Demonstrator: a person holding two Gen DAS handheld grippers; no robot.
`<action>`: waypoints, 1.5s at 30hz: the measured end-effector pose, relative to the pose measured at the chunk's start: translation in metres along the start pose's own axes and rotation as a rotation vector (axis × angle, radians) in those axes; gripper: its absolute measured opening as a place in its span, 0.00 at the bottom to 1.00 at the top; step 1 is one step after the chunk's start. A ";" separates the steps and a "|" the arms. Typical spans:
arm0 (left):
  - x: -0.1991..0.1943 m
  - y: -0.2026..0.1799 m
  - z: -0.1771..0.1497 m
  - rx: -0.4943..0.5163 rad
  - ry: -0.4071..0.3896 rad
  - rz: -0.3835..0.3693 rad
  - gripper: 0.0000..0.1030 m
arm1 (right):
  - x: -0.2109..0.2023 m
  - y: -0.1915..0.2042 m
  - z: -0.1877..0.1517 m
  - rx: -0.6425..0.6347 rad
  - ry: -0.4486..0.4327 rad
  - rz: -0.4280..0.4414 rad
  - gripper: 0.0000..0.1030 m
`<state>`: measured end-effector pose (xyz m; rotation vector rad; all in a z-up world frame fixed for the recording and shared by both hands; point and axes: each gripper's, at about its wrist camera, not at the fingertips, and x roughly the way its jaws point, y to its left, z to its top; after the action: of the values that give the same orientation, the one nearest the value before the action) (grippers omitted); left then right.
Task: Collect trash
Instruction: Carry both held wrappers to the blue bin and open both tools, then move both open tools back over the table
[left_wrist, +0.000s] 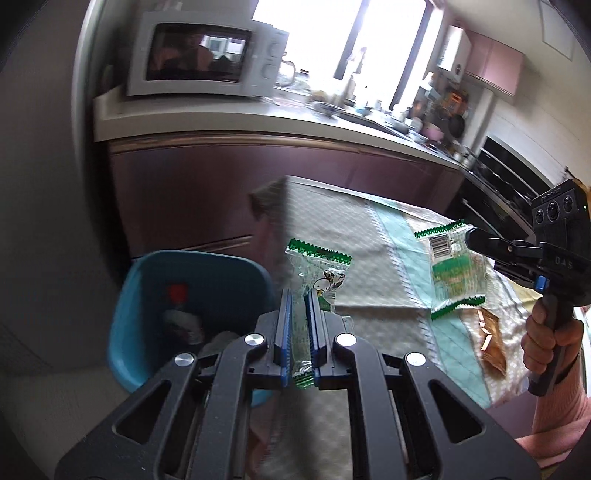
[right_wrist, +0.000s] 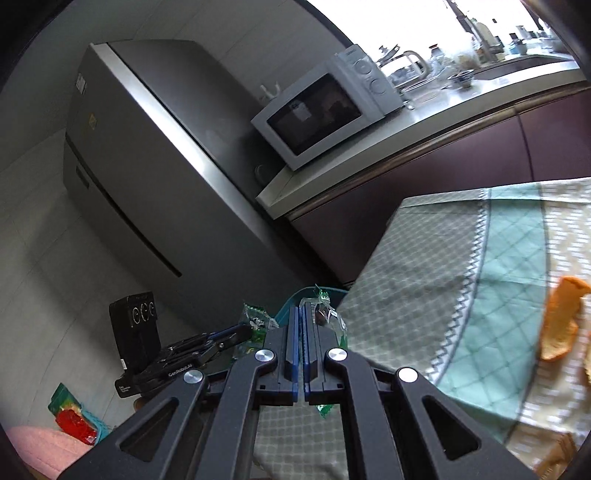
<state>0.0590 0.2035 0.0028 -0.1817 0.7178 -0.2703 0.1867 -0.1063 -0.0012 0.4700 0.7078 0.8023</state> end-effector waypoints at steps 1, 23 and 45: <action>-0.002 0.009 0.001 -0.011 -0.003 0.019 0.09 | 0.013 0.003 0.003 -0.002 0.014 0.017 0.01; 0.061 0.102 -0.030 -0.104 0.150 0.161 0.13 | 0.188 0.006 -0.007 0.064 0.270 -0.022 0.02; 0.045 0.049 -0.028 -0.023 0.068 0.094 0.29 | 0.139 -0.008 -0.015 0.062 0.222 -0.079 0.13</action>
<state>0.0819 0.2348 -0.0582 -0.1605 0.7953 -0.1794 0.2477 -0.0008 -0.0705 0.4097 0.9538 0.7663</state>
